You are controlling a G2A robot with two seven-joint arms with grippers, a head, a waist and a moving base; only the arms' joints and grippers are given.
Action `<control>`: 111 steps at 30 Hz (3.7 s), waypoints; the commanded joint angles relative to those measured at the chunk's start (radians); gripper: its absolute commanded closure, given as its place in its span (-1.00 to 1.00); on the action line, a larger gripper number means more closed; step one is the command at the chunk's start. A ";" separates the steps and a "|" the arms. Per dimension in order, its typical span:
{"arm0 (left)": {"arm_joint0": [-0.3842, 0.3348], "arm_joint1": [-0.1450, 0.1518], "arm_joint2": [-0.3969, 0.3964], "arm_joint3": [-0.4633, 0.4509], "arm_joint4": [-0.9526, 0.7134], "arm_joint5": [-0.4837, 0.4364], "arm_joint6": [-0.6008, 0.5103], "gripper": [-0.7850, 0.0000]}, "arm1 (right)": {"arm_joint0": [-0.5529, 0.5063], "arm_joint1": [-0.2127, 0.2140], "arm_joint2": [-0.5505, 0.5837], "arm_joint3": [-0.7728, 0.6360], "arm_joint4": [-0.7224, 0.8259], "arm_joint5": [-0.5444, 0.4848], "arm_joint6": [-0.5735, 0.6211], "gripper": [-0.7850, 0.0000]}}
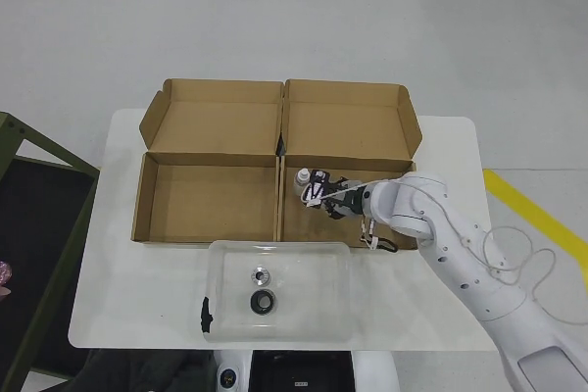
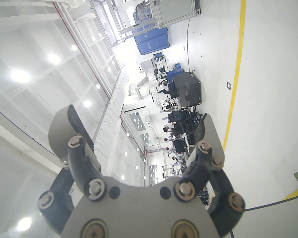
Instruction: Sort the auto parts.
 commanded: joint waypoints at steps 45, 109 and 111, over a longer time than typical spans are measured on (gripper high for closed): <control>0.000 0.000 0.000 0.000 0.000 0.000 0.000 -1.00 | -0.202 0.046 0.167 -0.356 0.012 -0.014 -0.017 -0.14; 0.000 0.000 0.000 0.000 0.000 0.000 0.000 -1.00 | -0.128 -0.057 -0.246 -0.215 -0.121 -0.058 -0.119 0.03; 0.000 0.000 0.000 0.000 0.000 0.000 0.000 -1.00 | -0.126 -0.059 -0.246 -0.204 -0.119 -0.061 -0.119 0.03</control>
